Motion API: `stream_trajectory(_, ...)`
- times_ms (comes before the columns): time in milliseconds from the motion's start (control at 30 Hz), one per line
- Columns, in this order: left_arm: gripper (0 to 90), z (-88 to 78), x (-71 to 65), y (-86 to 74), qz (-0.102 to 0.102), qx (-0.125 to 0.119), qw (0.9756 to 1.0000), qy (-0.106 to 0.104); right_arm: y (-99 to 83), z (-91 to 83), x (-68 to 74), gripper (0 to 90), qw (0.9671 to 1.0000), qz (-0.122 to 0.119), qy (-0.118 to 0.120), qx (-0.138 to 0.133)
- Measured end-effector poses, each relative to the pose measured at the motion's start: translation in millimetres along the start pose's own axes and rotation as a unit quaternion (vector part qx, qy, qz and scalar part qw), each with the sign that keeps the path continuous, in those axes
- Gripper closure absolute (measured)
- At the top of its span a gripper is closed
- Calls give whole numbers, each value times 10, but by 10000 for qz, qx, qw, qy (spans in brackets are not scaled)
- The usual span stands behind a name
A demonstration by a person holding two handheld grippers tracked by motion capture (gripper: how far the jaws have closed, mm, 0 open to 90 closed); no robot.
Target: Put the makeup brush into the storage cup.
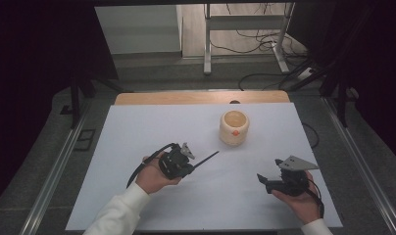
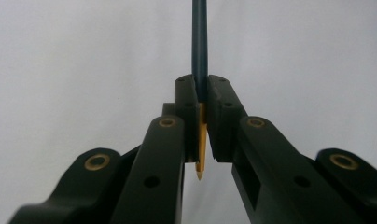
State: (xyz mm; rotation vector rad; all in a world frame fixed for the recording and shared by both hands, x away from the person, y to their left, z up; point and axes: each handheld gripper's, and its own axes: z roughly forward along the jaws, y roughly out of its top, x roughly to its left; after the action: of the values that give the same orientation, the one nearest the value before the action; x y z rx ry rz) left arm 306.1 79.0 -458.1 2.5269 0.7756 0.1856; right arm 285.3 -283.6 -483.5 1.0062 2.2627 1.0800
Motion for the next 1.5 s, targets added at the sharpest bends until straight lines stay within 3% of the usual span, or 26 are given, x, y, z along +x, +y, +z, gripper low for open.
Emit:
stream_trajectory(500,839,60,-53,53,137,66,9999,-66,124,107,123,142,9989,-183,413,93)
stream_trajectory(800,839,61,-50,61,164,61,9998,-105,229,149,171,139,9982,-323,492,68)
stream_trajectory(1500,839,69,-58,85,170,83,9996,-213,511,279,258,154,9928,-885,804,102)
